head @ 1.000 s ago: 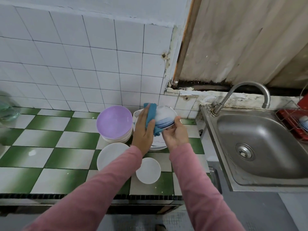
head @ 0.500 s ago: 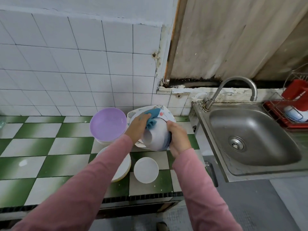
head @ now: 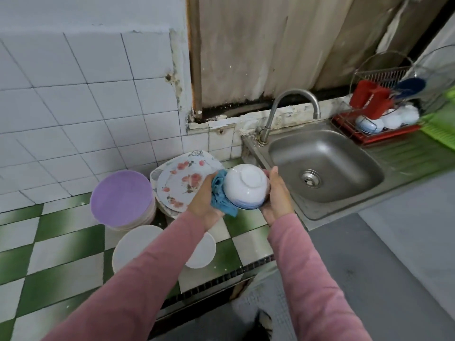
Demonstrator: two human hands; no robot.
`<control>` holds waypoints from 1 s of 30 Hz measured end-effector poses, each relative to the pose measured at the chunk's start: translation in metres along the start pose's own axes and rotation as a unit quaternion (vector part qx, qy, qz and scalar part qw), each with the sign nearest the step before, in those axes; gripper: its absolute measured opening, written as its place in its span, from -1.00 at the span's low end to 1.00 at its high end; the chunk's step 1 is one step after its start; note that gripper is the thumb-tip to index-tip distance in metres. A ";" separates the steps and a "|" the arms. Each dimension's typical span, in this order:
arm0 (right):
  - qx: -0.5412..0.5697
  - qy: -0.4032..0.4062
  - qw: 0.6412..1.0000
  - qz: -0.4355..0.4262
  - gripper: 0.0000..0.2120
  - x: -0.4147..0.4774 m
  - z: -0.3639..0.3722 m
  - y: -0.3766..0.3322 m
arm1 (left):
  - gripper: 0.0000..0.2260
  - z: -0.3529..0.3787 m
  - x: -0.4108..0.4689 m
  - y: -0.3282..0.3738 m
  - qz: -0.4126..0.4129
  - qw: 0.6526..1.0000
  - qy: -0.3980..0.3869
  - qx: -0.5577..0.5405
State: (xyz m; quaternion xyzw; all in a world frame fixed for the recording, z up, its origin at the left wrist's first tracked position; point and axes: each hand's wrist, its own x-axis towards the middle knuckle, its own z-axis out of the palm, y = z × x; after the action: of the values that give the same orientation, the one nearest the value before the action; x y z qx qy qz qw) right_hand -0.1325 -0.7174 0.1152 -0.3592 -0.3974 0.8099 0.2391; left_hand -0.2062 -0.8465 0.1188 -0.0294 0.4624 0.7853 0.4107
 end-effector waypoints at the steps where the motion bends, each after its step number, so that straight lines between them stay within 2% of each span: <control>1: -0.021 0.001 1.000 -0.016 -0.37 -0.002 -0.009 -0.004 | -0.65 0.012 -0.009 -0.001 0.030 0.999 -0.022 0.009; 3: -0.068 0.002 0.997 -0.045 -0.19 -0.007 -0.027 -0.013 | -0.68 0.032 0.000 -0.009 0.041 0.997 -0.064 0.027; 7: -0.155 0.013 0.984 -0.093 0.02 -0.006 -0.076 -0.036 | -0.65 0.082 0.011 -0.029 -0.014 0.990 -0.127 0.066; 9: -0.160 0.008 0.980 -0.116 0.05 -0.004 -0.105 -0.054 | -0.68 0.115 0.021 -0.045 -0.042 0.986 -0.141 0.075; 13: -0.209 0.042 0.964 -0.157 0.02 0.002 -0.174 -0.100 | -0.55 0.193 0.036 -0.087 -0.102 0.980 -0.157 0.073; 17: -0.127 0.094 0.975 -0.157 -0.05 0.002 -0.255 -0.158 | -0.53 0.280 0.037 -0.139 -0.124 0.966 -0.206 0.092; 20: -0.036 0.131 0.978 -0.159 -0.09 0.003 -0.326 -0.196 | -0.60 0.348 0.038 -0.182 -0.151 0.951 -0.240 0.126; 24: 0.013 0.183 0.971 -0.152 -0.22 -0.001 -0.400 -0.241 | -0.62 0.410 0.048 -0.231 -0.185 0.942 -0.244 0.135; 30: 0.072 0.178 0.972 -0.135 -0.05 0.020 -0.467 -0.277 | -0.61 0.465 0.074 -0.279 -0.211 0.946 -0.222 0.105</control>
State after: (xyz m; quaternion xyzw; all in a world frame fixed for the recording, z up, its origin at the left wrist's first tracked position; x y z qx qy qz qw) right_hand 0.2438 -0.3261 0.1339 -0.4224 -0.3341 0.7197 0.4381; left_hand 0.0873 -0.3862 0.1569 0.0921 0.4228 0.6142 0.6599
